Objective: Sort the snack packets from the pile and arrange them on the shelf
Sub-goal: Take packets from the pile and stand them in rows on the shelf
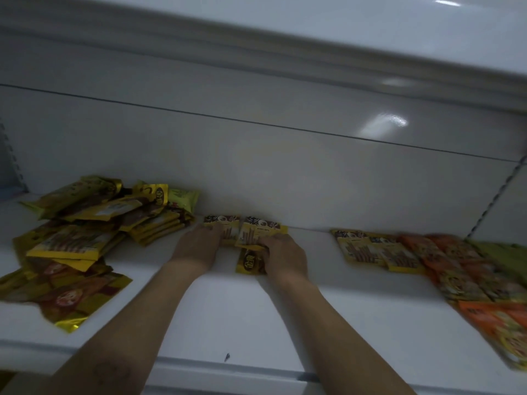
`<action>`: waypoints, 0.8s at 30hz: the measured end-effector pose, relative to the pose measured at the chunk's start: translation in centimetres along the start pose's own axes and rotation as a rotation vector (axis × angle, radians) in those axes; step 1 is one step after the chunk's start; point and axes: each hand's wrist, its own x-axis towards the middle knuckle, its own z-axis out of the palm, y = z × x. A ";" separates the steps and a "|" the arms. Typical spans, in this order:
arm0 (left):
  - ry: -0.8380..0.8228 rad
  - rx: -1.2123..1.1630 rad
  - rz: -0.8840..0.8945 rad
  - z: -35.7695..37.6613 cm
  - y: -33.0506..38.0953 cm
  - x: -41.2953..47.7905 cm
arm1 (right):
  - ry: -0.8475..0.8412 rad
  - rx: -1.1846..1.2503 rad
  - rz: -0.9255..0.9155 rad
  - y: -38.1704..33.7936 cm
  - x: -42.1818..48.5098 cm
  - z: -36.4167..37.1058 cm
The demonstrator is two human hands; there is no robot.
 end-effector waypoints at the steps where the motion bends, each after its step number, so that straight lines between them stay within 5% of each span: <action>1: -0.006 0.005 -0.017 -0.1 0.1 -0.2 | 0.001 0.009 -0.003 0.1 0.0 0.0; 11: -0.060 -0.091 -0.059 -1.9 0.5 -2.1 | 0.070 0.048 0.046 0.3 -0.2 -1.2; 18: 0.367 -0.207 0.050 -3.9 2.6 -3.9 | 0.134 0.089 0.067 2.5 -1.5 -3.7; 24: 0.414 -0.320 0.132 -5.0 8.1 -4.6 | 0.387 0.131 0.040 7.5 -5.4 -6.8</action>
